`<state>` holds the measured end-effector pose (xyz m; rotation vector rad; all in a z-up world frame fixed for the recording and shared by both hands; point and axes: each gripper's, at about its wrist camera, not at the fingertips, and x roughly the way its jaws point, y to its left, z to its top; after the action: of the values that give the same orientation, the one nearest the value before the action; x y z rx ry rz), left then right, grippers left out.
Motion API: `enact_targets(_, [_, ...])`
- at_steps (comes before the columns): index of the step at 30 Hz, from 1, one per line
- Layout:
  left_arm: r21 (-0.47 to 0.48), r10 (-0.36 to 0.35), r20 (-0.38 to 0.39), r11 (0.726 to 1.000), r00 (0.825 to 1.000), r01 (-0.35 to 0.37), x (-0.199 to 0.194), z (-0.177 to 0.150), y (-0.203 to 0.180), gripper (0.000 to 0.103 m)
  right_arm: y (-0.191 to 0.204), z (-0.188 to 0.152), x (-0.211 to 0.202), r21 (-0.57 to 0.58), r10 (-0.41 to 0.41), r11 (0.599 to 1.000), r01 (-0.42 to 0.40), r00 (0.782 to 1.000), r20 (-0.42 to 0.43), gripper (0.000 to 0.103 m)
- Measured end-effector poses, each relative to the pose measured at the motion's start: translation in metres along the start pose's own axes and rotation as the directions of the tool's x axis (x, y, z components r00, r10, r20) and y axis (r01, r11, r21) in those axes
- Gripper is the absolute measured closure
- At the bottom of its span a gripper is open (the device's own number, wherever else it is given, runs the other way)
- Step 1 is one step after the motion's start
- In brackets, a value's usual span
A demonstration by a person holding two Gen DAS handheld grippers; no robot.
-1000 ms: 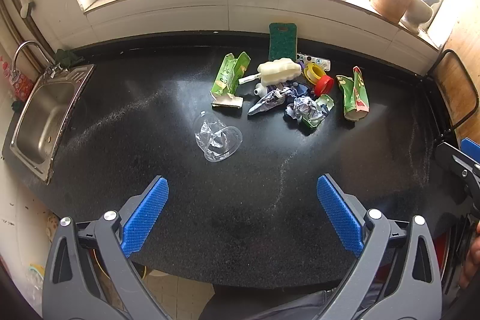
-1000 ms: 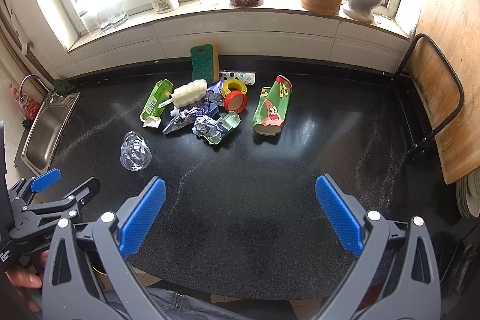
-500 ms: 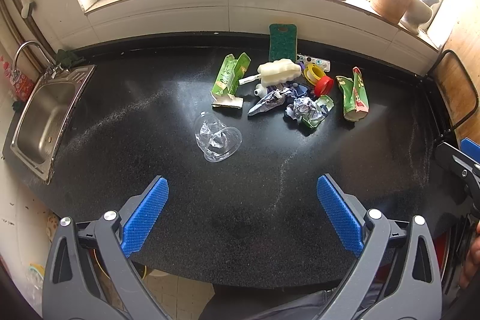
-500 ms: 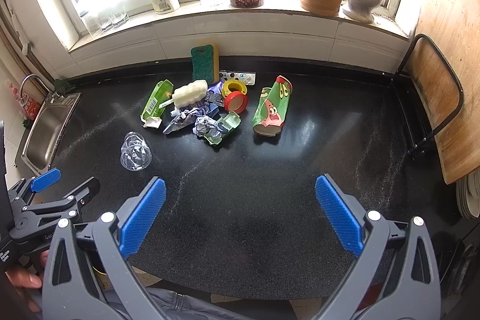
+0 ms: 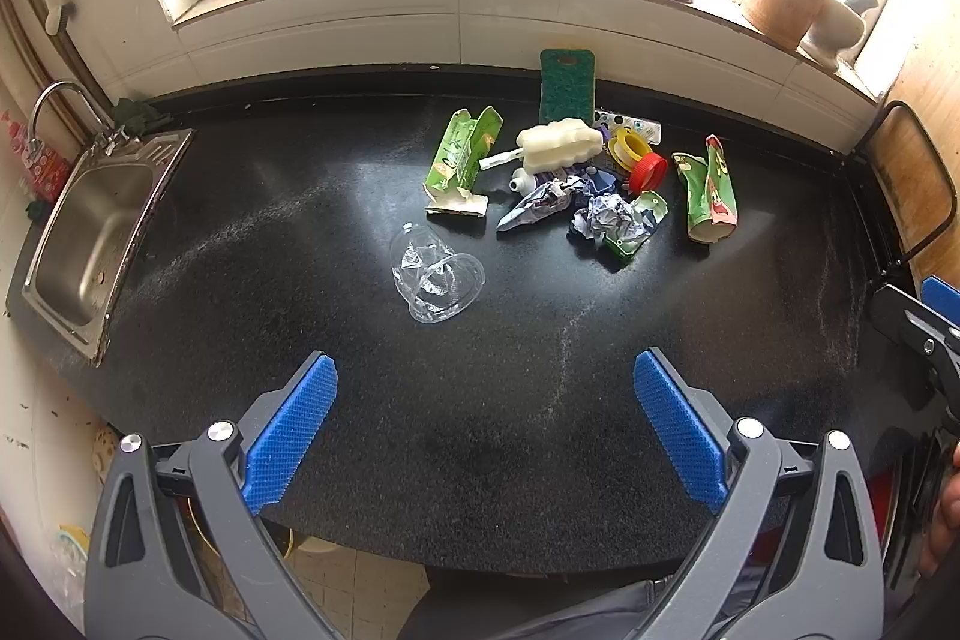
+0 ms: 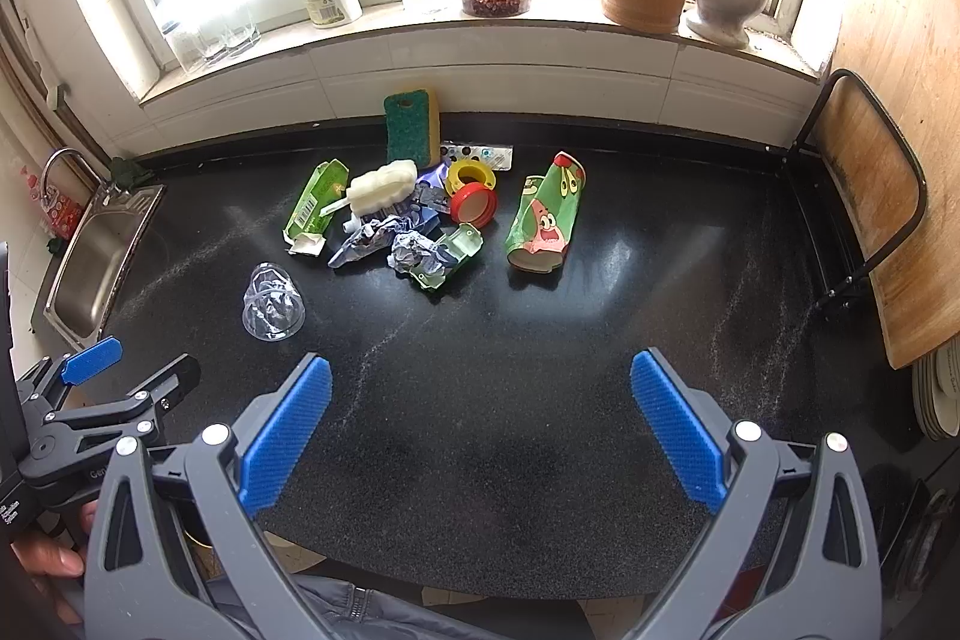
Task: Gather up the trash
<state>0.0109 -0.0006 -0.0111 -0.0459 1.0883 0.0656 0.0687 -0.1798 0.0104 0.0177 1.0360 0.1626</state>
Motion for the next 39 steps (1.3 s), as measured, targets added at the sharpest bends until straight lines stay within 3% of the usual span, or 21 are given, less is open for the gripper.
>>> enact_targets(29, [-0.012, -0.012, -0.007, 1.000, 1.000, 0.012, -0.001, -0.003, 0.007, 0.006, 0.002, 0.000, 0.001, -0.005, 0.003, 1.000, -0.003, 1.000, -0.001, 0.006])
enact_targets(35, [-0.050, -0.015, -0.027, 0.999, 1.000, 0.014, 0.013, 0.003, 0.013, 0.006, -0.007, 0.007, 0.013, 0.027, 0.061, 0.998, -0.061, 0.998, 0.004, 0.006])
enact_targets(39, [-0.107, -0.006, -0.057, 0.994, 0.998, 0.000, 0.038, 0.012, 0.026, 0.007, -0.017, 0.015, 0.032, 0.032, 0.026, 0.999, -0.026, 1.000, -0.001, 0.006])
